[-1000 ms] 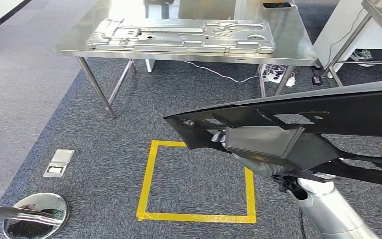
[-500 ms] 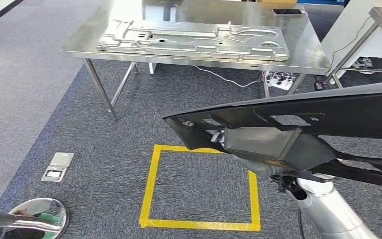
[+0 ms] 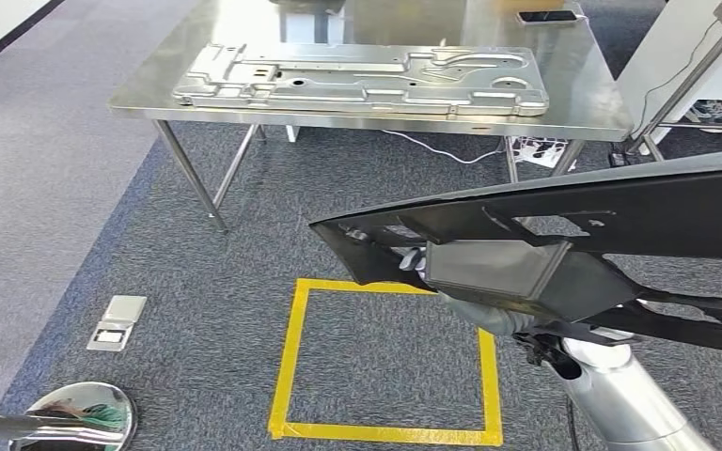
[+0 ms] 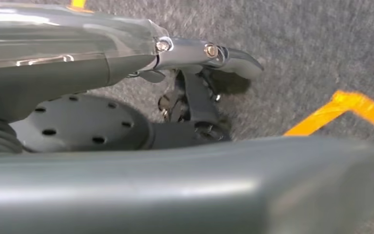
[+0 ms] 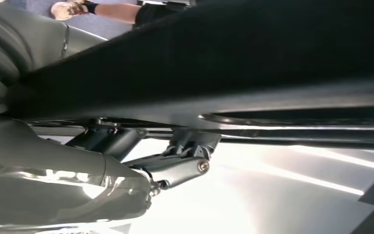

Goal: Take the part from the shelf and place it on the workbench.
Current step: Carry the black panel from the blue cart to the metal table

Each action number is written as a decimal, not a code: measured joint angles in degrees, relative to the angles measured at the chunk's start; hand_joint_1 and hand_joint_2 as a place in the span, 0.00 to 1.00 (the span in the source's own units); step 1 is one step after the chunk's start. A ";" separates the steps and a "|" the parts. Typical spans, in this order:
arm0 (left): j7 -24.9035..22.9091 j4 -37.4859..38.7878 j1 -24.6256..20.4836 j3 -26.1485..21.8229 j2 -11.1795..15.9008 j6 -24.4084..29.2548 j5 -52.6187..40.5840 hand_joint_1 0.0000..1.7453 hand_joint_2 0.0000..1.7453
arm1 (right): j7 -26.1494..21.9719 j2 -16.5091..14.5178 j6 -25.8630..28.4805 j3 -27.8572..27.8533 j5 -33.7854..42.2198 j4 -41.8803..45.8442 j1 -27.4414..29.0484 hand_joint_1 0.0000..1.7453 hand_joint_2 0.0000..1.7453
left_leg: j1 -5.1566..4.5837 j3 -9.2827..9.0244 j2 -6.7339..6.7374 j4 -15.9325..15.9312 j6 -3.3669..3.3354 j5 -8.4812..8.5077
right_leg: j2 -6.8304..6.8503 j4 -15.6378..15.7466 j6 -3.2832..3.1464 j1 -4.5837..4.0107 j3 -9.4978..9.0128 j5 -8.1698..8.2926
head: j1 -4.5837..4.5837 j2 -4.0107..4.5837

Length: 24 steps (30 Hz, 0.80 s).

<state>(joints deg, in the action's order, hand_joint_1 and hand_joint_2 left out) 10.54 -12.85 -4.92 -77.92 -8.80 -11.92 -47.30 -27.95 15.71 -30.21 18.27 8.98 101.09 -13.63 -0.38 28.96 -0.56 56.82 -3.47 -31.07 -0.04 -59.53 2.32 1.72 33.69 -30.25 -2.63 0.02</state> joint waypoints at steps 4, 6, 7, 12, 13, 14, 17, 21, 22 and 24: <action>0.03 -0.01 -0.09 0.00 0.04 -0.01 0.01 0.00 1.00 | 0.01 0.05 0.00 -0.02 -0.01 -0.02 -0.18 1.00 1.00 | 1.04 -3.50 0.42 -4.23 -0.45 1.17 | -0.16 -8.50 0.30 -0.09 4.19 -3.49 | 0.19 0.01; -0.05 -0.01 -0.01 0.00 -0.01 -0.02 0.00 0.00 1.00 | 0.03 0.07 0.01 0.01 -0.02 -0.22 0.09 1.00 1.00 | 1.78 -4.10 0.39 -3.97 0.69 0.34 | -0.11 -11.63 1.15 0.43 6.61 -3.16 | 0.20 0.01; -0.06 -0.01 0.04 0.00 -0.03 -0.02 0.00 0.00 1.00 | 0.03 0.07 0.01 0.02 -0.02 -0.29 0.16 1.00 1.00 | 2.29 -4.40 0.35 -3.60 1.48 -0.26 | -0.06 -10.36 1.70 0.78 6.44 -1.46 | 0.20 0.01; -0.08 -0.04 -0.05 0.01 0.34 -0.01 -0.01 0.00 1.00 | 0.05 0.03 -0.01 0.05 -0.03 -0.68 0.54 1.00 1.00 | 3.40 -3.86 0.05 0.83 5.18 -4.18 | -0.18 -3.05 2.27 1.48 3.45 1.11 | 0.60 0.00; -0.09 -0.03 -0.07 0.02 0.34 -0.01 -0.01 0.00 1.00 | 0.05 0.03 -0.01 0.05 -0.03 -0.69 0.66 1.00 1.00 | 3.36 -3.69 0.07 1.30 5.41 -4.42 | -0.23 -3.32 1.38 1.58 3.67 0.77 | 0.60 -0.01; -0.08 -0.03 -0.10 0.02 0.33 -0.01 -0.01 0.00 1.00 | 0.05 0.02 0.00 0.05 -0.02 -0.72 0.71 1.00 1.00 | 3.35 -3.69 0.11 1.35 5.53 -4.49 | -0.22 -3.68 0.89 1.61 3.85 0.48 | 0.50 -0.01; -0.04 -0.03 -0.31 0.02 0.37 -0.01 0.01 0.00 1.00 | 0.02 0.02 0.01 0.04 0.00 -0.61 0.49 1.00 1.00 | 3.23 -1.19 0.27 6.01 5.50 -6.85 | -0.08 -4.03 0.12 1.46 3.82 -0.11 | 0.41 0.00; -0.05 -0.03 -0.20 0.02 0.36 -0.01 0.01 0.00 1.00 | 0.01 0.02 0.01 0.04 0.01 -0.60 0.40 1.00 1.00 | 1.98 7.66 0.38 19.46 4.09 -10.12 | 0.10 -3.97 -0.50 0.34 3.41 -0.57 | 0.38 0.00; -0.06 -0.03 -0.11 0.02 0.35 -0.01 0.01 0.00 1.00 | 0.01 0.02 0.01 0.05 0.01 -0.61 0.40 1.00 1.00 | 1.40 8.31 0.38 19.10 3.16 -8.58 | 0.05 -3.94 -0.74 -0.13 3.17 -0.72 | 0.38 0.00; -0.07 -0.03 -0.05 0.02 0.40 -0.01 0.01 0.00 1.00 | 0.01 0.02 0.01 0.05 0.01 -0.59 0.36 1.00 1.00 | -0.31 7.13 0.34 13.31 0.27 -3.59 | -0.03 -3.77 -1.19 -0.95 2.54 -1.00 | 0.39 0.00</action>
<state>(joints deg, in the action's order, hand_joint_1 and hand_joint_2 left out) 10.47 -12.88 -4.97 -77.90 -8.40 -11.93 -47.30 -27.94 15.73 -30.20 18.32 8.98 100.50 -13.26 -0.70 36.09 -0.22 70.13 -3.19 -34.66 -0.07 -63.30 1.13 0.77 36.23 -31.24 -2.25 0.02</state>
